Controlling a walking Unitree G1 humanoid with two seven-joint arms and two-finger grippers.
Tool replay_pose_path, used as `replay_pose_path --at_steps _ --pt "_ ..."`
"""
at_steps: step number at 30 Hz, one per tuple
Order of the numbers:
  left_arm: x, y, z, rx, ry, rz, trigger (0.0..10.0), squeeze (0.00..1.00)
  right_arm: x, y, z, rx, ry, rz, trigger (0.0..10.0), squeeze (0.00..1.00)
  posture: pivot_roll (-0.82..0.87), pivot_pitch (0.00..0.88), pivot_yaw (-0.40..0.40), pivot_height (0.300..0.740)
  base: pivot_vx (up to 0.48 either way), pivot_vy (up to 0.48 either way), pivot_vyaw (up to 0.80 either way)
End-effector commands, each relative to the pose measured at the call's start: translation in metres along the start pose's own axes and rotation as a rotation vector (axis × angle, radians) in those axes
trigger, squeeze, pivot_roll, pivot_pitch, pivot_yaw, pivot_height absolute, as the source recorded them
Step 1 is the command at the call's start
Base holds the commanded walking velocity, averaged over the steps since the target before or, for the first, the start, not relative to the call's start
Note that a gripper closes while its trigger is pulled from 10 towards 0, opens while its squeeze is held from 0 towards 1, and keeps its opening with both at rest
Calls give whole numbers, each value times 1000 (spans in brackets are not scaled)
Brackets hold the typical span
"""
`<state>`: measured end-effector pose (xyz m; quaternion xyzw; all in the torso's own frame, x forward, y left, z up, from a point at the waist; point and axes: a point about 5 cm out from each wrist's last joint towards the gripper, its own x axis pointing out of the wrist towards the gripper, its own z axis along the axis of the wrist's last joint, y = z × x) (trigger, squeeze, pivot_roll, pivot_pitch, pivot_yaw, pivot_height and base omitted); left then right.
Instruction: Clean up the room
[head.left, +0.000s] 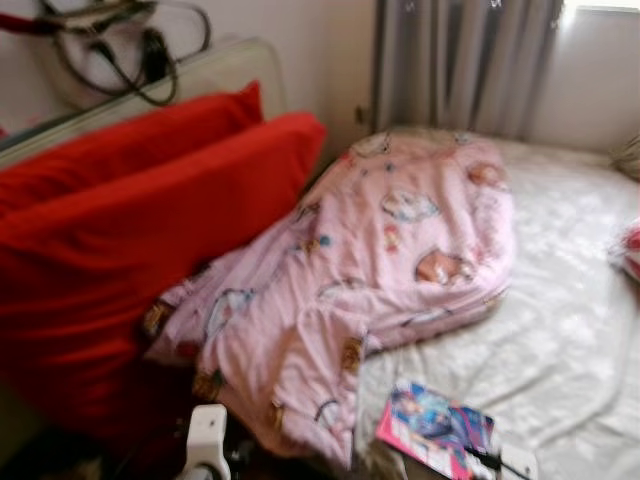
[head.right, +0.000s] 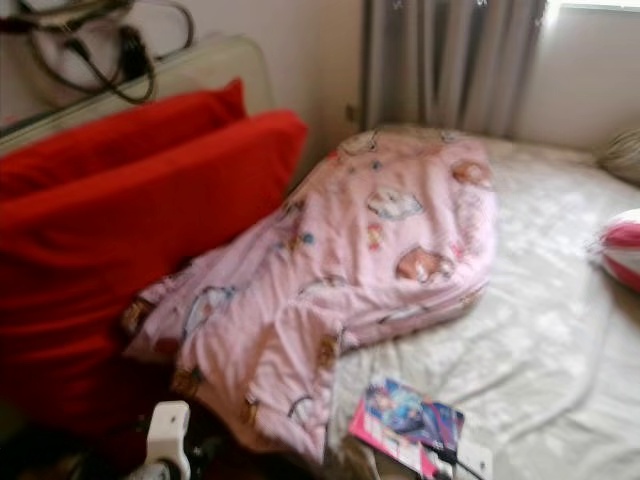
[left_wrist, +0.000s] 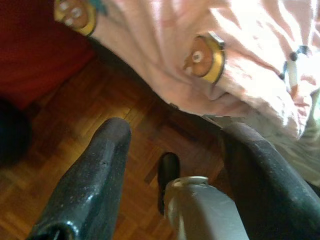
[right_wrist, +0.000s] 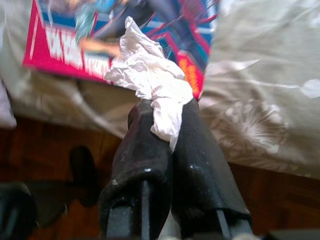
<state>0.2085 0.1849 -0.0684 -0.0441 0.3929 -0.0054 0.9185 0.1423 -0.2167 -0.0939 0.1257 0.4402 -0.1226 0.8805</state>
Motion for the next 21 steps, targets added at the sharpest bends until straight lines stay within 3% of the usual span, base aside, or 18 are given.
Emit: replay_pose_path --at_steps 1,11,16,21 --pt "-4 10 -8 -9 23 41 10000 0 3 7 7 -8 -24 13 10000 0 33 0 24 740 0 0 800" --pt "-7 13 -17 -15 47 58 10000 0 1 5 3 1 -12 6 10000 0 33 23 20 740 0 0 721" --pt "-7 12 -20 -28 55 59 10000 0 2 7 7 35 -29 10 10000 0 34 25 21 740 0 0 0" --pt "-8 12 -22 -24 63 56 10000 0 2 7 6 35 -33 17 10000 0 32 20 24 740 0 449 0"
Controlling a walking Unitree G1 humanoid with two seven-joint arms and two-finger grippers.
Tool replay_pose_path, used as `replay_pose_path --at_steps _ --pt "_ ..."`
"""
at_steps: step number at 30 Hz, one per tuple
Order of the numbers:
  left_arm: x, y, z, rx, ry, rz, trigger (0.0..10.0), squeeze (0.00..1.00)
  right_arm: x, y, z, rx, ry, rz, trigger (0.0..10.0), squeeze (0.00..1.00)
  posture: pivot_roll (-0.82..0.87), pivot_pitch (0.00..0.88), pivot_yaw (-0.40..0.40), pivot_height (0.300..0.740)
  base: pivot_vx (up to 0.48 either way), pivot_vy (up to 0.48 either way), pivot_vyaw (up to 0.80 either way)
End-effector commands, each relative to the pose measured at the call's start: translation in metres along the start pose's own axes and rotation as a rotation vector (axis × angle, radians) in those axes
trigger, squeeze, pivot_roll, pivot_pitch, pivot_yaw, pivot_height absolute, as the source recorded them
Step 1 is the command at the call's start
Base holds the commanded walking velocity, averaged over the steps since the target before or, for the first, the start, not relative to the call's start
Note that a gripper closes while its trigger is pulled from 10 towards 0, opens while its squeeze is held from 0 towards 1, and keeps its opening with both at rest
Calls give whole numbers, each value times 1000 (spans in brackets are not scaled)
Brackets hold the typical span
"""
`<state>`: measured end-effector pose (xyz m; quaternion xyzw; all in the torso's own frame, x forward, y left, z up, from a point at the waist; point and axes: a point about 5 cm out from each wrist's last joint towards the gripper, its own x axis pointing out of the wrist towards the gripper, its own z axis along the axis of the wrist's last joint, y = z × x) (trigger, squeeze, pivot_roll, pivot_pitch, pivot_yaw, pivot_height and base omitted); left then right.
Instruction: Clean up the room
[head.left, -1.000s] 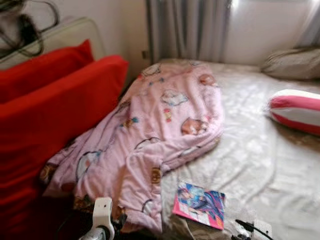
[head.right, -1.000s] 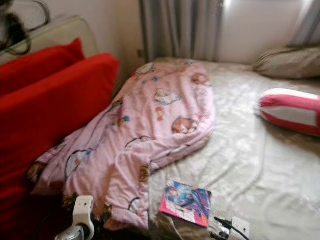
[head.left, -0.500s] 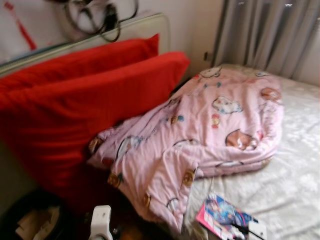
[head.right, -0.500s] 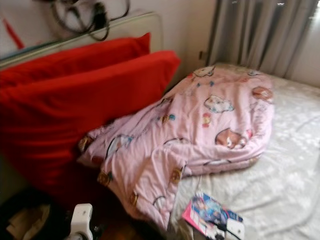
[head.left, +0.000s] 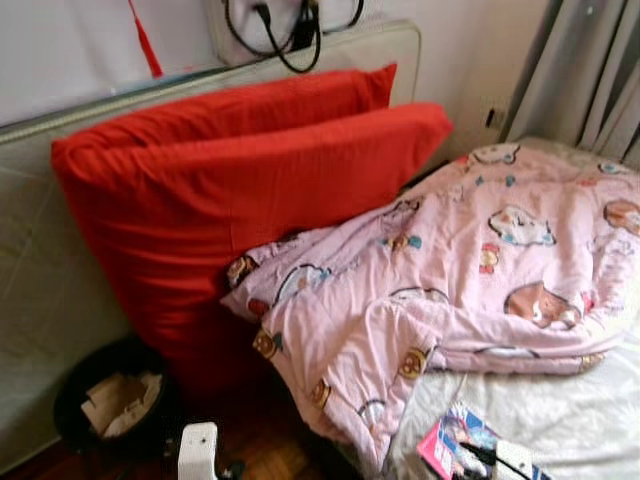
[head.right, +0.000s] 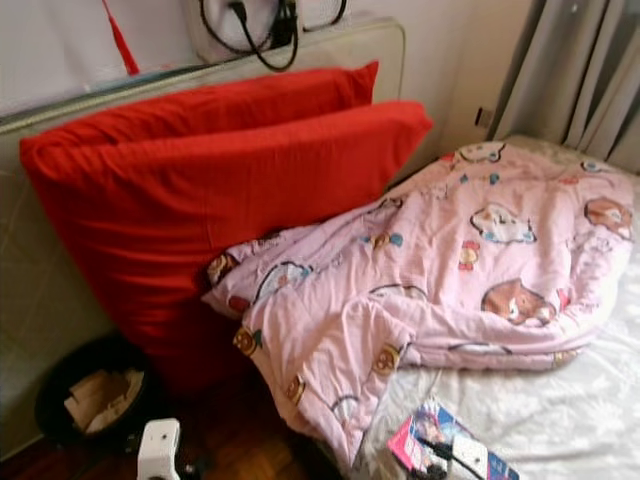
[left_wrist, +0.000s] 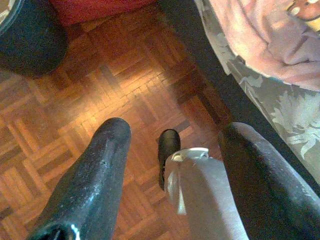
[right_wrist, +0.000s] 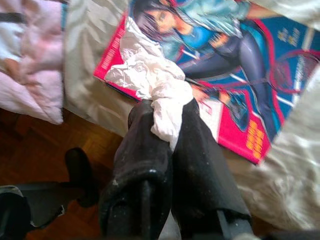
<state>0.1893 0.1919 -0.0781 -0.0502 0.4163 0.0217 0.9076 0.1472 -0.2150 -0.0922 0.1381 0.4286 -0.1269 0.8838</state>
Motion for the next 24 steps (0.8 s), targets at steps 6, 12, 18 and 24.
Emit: replay_pose_path --at_steps 6,12,18,24 --pt "-1 3 -3 9 16 10 10000 0 0 2 -2 -17 3 7 10000 0 33 15 25 740 0 480 0" --pt "-1 3 -3 7 14 9 10000 0 -1 1 -2 -56 -3 6 10000 0 35 7 27 740 0 480 345" --pt "-1 2 -1 9 8 9 10000 0 -1 1 -1 -1 -7 2 10000 0 39 4 26 740 0 480 341" --pt "0 2 0 9 4 11 10000 0 -1 0 -1 14 -11 -3 10000 0 45 18 24 740 0 480 0"
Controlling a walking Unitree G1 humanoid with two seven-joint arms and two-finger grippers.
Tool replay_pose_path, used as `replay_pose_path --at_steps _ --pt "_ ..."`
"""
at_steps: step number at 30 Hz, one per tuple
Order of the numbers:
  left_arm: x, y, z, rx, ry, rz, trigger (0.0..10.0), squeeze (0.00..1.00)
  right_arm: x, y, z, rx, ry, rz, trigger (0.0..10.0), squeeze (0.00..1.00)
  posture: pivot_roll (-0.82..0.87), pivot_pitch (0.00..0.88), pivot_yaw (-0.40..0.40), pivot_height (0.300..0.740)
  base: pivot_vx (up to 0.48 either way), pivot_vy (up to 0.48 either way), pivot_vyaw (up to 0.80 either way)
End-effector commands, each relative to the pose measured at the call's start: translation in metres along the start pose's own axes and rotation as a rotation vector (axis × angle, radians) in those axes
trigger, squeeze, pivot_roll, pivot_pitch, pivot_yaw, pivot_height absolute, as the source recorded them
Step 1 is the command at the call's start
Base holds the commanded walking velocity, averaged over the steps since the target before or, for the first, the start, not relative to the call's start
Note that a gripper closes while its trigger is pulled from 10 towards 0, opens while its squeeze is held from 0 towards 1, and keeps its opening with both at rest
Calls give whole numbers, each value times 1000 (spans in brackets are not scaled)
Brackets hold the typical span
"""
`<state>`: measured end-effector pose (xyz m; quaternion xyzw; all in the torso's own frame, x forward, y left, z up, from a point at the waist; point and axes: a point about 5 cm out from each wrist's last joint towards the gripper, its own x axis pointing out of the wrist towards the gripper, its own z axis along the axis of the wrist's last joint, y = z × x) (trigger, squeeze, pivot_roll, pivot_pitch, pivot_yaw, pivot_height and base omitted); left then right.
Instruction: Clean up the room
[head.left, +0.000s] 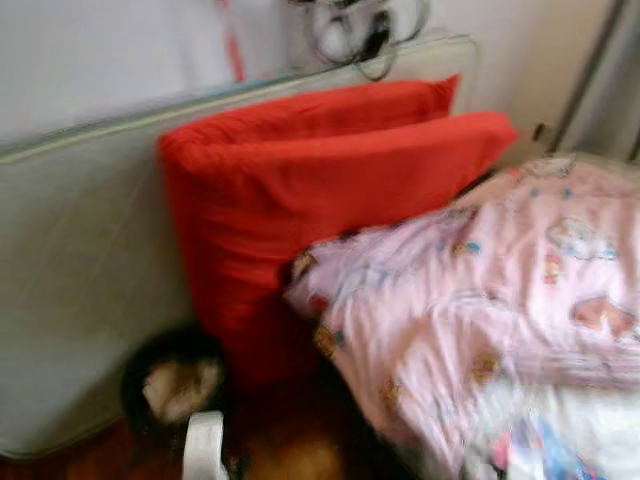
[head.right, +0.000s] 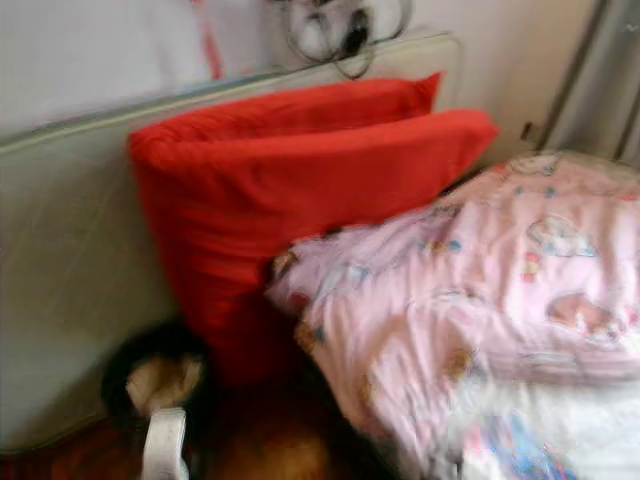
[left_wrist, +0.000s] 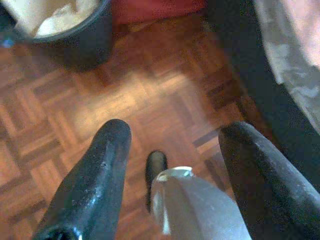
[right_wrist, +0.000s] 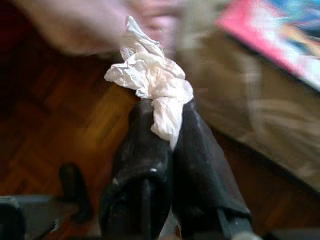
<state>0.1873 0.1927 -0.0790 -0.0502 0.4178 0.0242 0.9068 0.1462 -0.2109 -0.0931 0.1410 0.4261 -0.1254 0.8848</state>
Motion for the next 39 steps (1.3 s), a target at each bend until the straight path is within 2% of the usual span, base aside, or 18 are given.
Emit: replay_pose_path --at_steps 1,34,39 --pt "1 2 2 11 0 6 10000 0 0 -3 2 8 -7 -8 10000 0 45 19 24 740 0 480 0" --pt "1 1 7 4 -19 7 10000 0 0 -3 2 5 -2 -6 10000 0 56 41 19 740 0 480 0" --pt "1 0 7 20 -18 0 10000 0 0 -3 2 0 -1 -4 10000 0 59 48 18 740 0 56 0"
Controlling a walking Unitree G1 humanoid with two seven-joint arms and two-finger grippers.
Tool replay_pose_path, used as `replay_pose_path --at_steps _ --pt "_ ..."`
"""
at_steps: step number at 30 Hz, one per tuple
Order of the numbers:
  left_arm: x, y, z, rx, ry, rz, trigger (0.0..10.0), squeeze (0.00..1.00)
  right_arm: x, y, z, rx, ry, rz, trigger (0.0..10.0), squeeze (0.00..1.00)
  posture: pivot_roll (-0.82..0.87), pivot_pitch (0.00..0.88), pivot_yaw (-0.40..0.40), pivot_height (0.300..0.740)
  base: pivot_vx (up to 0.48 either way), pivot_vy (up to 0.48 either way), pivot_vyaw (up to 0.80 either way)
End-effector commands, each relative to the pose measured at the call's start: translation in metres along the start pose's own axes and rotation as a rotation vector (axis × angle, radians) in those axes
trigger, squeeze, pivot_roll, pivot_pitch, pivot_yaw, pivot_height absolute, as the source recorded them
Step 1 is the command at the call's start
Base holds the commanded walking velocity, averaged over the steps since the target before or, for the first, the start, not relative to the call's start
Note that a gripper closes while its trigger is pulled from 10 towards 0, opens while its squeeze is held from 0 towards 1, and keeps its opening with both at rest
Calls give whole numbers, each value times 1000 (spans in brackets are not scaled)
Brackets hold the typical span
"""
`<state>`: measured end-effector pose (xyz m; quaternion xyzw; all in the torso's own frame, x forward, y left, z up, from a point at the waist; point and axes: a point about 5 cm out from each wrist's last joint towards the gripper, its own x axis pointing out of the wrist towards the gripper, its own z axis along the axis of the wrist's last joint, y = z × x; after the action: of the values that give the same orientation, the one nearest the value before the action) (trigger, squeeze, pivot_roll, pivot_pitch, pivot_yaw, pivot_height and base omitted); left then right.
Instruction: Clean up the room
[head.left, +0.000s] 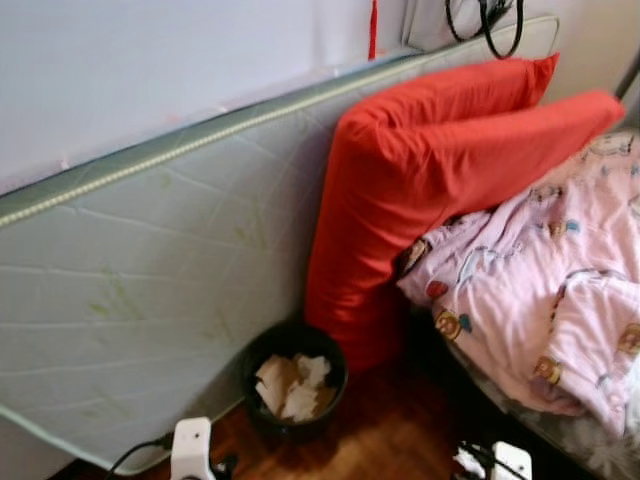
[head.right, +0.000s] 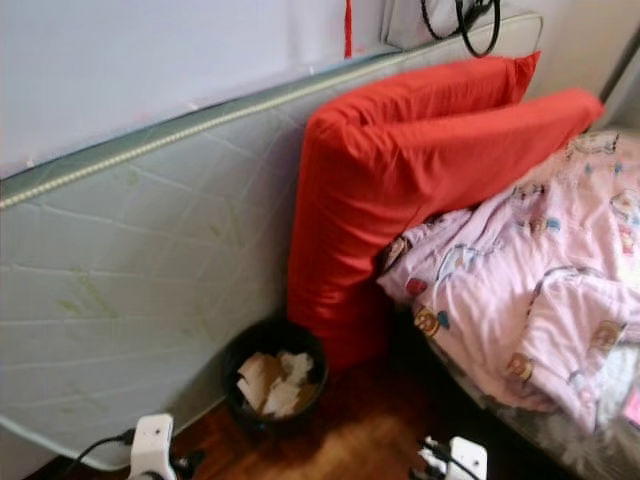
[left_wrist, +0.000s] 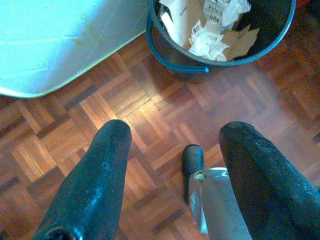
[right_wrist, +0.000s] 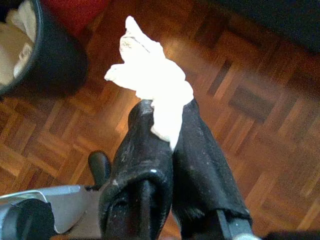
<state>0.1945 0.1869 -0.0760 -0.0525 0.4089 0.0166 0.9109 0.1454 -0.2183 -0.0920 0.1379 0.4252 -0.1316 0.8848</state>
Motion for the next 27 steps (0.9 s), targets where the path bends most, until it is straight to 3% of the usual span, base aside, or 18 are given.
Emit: replay_pose_path --at_steps 1,6,16,19,27 --pt "-1 7 0 14 0 19 10000 0 1 4 0 -1 4 10 10000 0 59 48 18 740 0 0 0" --pt "-1 7 -1 43 20 10 10000 0 1 4 1 -39 -1 7 10000 0 59 52 19 740 0 0 0" --pt "-2 6 -3 6 19 15 10000 0 1 3 1 -35 -2 4 10000 0 60 56 17 740 0 0 797" --pt "-1 5 -4 6 24 15 10000 0 1 4 0 -20 6 9 10000 0 61 56 14 740 0 0 148" --pt "-2 6 -5 -8 29 29 10000 0 1 3 3 -81 -11 8 10000 0 61 55 14 740 274 0 149"
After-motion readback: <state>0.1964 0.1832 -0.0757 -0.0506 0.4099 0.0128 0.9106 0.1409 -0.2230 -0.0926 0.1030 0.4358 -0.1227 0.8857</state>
